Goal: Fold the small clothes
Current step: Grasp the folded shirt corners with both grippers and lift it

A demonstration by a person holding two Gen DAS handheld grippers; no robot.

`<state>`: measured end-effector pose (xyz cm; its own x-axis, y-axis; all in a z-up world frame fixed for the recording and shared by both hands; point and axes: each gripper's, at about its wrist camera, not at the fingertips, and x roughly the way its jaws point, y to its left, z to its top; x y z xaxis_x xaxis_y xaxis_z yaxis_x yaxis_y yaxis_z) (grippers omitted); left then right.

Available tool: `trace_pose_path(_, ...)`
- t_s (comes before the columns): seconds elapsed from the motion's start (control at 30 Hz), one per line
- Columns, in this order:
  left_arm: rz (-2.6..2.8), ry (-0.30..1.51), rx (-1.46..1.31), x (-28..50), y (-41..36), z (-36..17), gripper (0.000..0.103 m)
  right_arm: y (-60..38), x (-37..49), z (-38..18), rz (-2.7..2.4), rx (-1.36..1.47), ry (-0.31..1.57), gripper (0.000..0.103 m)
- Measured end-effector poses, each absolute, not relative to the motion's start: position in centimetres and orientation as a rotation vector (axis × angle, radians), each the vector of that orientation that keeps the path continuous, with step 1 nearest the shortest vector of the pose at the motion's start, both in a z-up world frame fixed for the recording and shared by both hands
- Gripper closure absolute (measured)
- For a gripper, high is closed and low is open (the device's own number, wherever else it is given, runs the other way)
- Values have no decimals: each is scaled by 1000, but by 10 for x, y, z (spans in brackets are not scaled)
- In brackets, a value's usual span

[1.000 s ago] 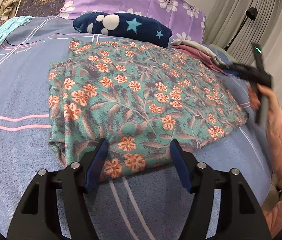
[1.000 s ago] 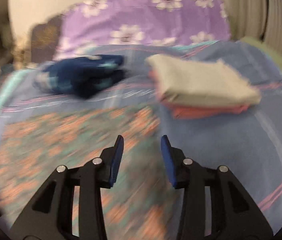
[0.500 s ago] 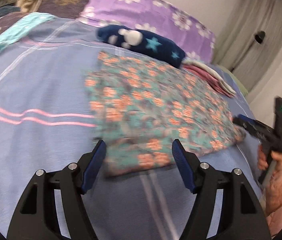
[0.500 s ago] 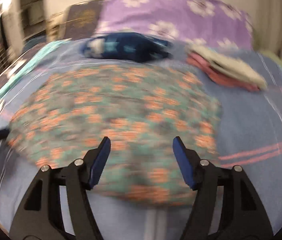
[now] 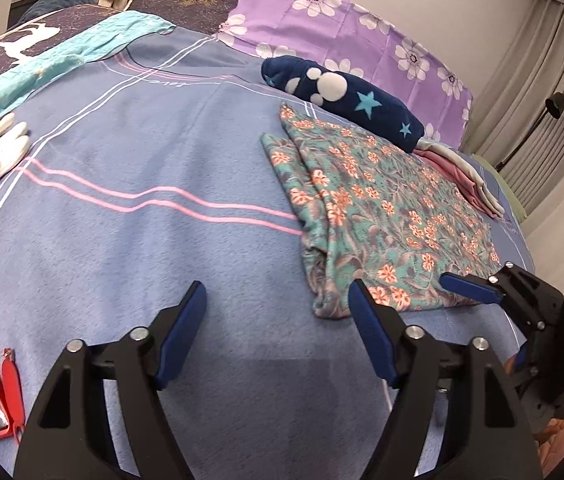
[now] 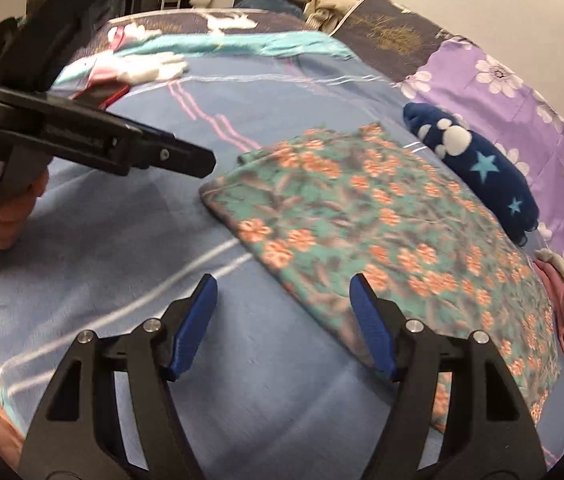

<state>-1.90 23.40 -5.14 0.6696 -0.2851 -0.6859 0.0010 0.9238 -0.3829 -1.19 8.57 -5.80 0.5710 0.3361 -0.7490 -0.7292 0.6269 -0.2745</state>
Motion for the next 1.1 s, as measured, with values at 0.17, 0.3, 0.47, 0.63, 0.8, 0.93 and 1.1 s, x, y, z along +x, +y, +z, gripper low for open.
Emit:
trace_pose_path(0.17, -168, 828, -396, -21, 240, -57, 27, 100, -3, -66, 625, -670, 700, 32)
trace_pose_path(0.3, -179, 827, -393, -19, 239, -59, 27, 109, 4, -69, 586, -683, 695, 31)
trace_pose_path(0.47, -199, 826, -418, -17, 242, -63, 27, 121, 13, -73, 541, -708, 677, 31)
trace_pose_path(0.63, -221, 811, -476, -18, 251, -65, 27, 135, 22, -76, 509, -728, 633, 35)
trace_pose_path(0.8, -284, 800, -560, -8, 260, -55, 27, 139, 16, -79, 545, -745, 605, 85)
trace_pose_path(0.93, -422, 787, -595, 31, 260, -39, 26, 136, 16, -77, 558, -727, 612, 86)
trace_pose_path(1.1, -544, 925, -604, 106, 242, -61, 25, 135, 16, -79, 542, -735, 624, 75)
